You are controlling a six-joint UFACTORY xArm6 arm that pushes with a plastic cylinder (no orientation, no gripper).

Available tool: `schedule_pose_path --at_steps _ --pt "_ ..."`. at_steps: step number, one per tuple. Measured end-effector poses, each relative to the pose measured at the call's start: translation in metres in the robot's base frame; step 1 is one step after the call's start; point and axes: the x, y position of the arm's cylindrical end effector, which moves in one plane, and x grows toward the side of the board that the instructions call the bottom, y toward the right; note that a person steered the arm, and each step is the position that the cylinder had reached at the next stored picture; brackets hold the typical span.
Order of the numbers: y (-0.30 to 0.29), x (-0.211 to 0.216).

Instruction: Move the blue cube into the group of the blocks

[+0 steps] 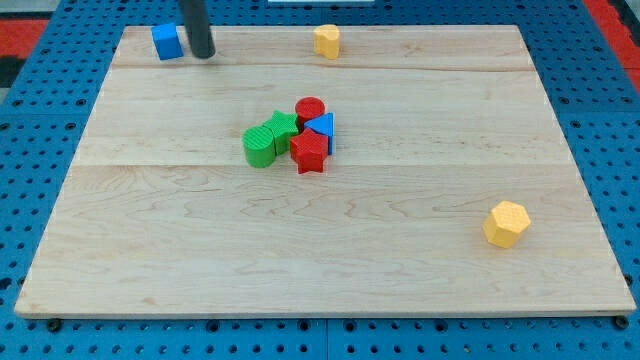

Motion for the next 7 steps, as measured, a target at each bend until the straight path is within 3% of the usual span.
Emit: schedule_pose_path --at_steps 1,2,4,6,7 --pt "0.019 -0.03" --pt "0.0 -0.031" --pt "-0.09 -0.031" --pt "-0.112 0.003" --pt "-0.074 0.026"
